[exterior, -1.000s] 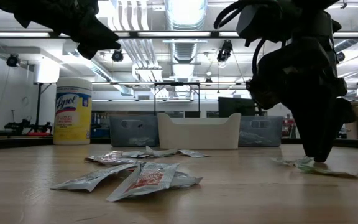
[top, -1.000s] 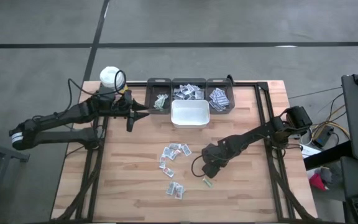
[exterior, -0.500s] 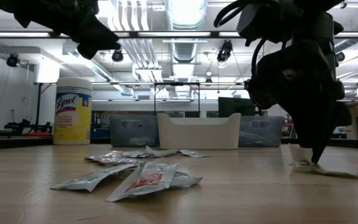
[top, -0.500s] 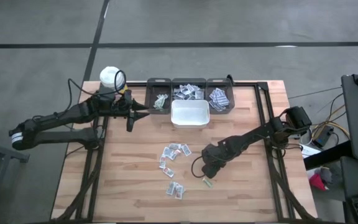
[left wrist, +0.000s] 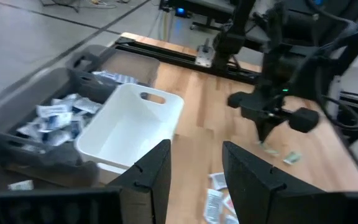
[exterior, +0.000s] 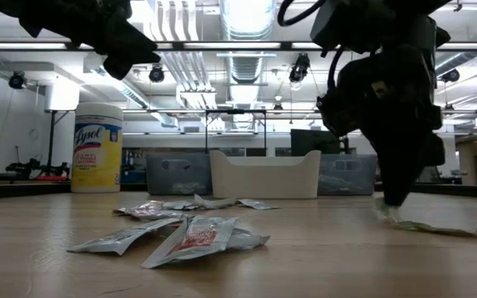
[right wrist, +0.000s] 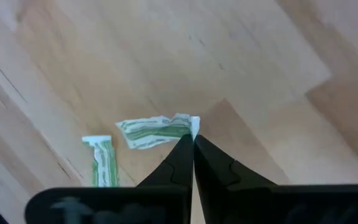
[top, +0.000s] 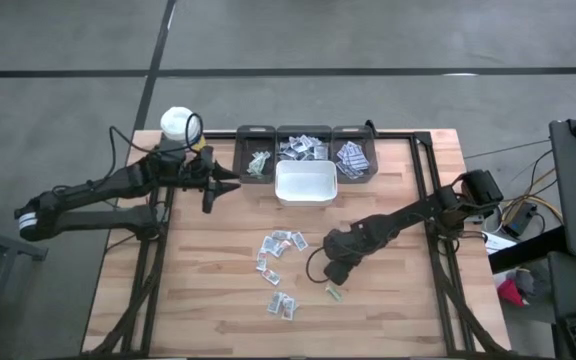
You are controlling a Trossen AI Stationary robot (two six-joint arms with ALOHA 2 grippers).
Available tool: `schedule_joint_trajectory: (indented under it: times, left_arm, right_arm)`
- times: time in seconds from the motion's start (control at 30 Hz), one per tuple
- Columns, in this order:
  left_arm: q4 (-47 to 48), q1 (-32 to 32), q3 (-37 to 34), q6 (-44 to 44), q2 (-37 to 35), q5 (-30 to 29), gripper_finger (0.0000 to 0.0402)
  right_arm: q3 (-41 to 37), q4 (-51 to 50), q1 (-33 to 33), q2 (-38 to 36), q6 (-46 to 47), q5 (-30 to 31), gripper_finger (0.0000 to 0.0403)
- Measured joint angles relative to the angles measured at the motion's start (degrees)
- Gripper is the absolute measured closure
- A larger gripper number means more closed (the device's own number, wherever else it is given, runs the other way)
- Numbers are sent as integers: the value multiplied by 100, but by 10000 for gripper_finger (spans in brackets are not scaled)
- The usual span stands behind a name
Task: Pick & Place First Aid Supplies
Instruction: Put the green bandage pack into the left black bin
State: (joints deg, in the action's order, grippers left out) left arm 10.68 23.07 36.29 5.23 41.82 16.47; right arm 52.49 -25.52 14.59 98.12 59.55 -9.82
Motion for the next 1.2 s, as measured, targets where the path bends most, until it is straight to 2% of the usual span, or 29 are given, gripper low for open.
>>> schedule_joint_trajectory:
  times: [0.17, 0.33, 0.43, 0.63, 0.73, 1.03, 1.2]
  left_arm:
    - [-7, -5, 0, 343, 98, 277, 264]
    - [-230, -31, 0, 897, 434, 501, 264]
    - [-520, -50, 0, 1068, 755, 632, 264]
    - [-1391, -111, 0, 1123, 1500, 1282, 264]
    - [-1791, -114, 2, 1205, 1819, 1425, 264]
    - [-2093, -111, 2, 1452, 2419, 1429, 264]
    - [-2684, -111, 2, 1586, 2693, 1427, 264]
  right_arm:
    - [159, 136, -194, -54, -583, 260, 395]
    - [543, 228, -504, -59, -1651, 526, 395]
    - [827, 233, -720, -59, -2262, 786, 395]
    - [1462, 194, -1197, -59, -3384, 1358, 395]
    - [1780, 185, -1478, -59, -3814, 1444, 395]
    - [2538, 92, -2121, -61, -4489, 1455, 395]
    - [2722, -76, -2281, -57, -4569, 1455, 395]
